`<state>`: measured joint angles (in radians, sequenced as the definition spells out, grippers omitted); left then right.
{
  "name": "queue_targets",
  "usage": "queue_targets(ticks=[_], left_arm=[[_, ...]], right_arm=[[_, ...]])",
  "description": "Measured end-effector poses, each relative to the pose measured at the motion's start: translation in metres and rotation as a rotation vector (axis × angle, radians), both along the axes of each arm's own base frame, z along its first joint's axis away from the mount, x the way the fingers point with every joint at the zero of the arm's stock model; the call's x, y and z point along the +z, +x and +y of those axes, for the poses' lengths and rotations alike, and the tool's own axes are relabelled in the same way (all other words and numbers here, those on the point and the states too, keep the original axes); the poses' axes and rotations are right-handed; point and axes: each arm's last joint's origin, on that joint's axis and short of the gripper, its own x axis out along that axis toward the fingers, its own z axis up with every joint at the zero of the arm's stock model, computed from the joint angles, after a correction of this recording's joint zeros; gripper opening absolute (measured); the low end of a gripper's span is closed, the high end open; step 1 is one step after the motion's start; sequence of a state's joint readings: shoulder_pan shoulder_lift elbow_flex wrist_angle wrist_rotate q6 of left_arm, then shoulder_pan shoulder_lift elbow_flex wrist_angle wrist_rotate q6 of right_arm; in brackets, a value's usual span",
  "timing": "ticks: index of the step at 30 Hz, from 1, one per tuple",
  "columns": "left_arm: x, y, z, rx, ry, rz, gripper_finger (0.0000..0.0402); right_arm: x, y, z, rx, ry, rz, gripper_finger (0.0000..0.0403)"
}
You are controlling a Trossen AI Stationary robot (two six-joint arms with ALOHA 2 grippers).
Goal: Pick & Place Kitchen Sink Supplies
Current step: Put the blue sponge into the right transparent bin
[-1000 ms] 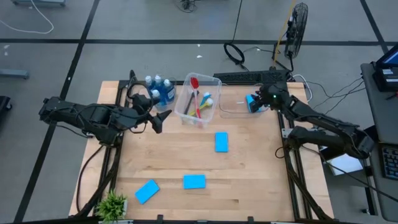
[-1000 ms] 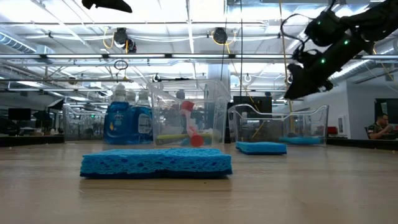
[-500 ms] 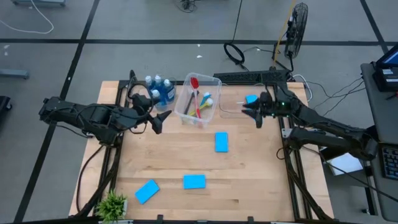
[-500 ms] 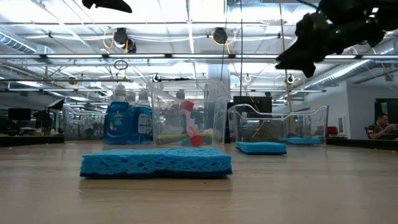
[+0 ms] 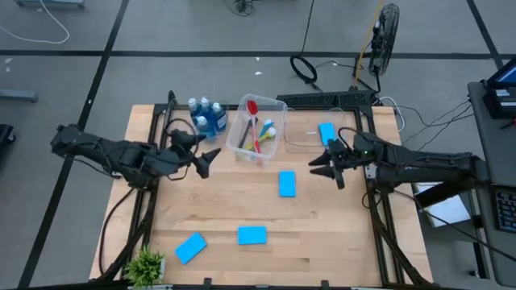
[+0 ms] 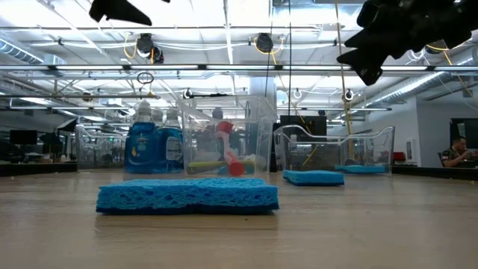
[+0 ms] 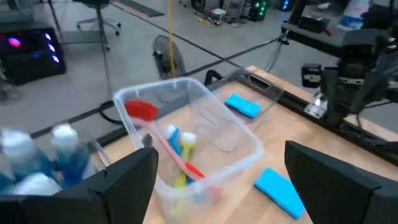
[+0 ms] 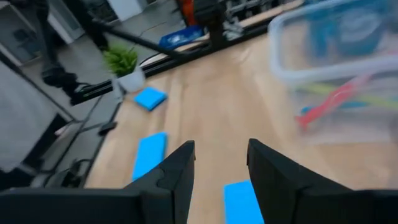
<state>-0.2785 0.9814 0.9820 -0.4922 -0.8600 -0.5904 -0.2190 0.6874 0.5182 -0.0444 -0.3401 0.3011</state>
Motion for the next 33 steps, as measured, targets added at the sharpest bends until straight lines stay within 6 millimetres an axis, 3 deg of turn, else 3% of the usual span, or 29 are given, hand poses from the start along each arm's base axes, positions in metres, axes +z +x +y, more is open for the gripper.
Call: queue_targets(ticks=[9,23,33], left_arm=[[-0.042,-0.035,-0.006,-0.096,-0.048,-0.148,0.0349],[-0.040,-0.103,0.017,-0.289,0.043,-0.221,0.0349],[-0.046,-0.113,0.020,-0.344,0.031,-0.182,0.0349]], right_arm=[[-0.015,0.016,0.018,-0.036,0.112,0.123,0.0137],[-0.042,0.040,0.033,-0.219,0.245,0.280,0.0139],[-0.039,0.066,0.034,-0.273,0.219,0.375,0.0139]])
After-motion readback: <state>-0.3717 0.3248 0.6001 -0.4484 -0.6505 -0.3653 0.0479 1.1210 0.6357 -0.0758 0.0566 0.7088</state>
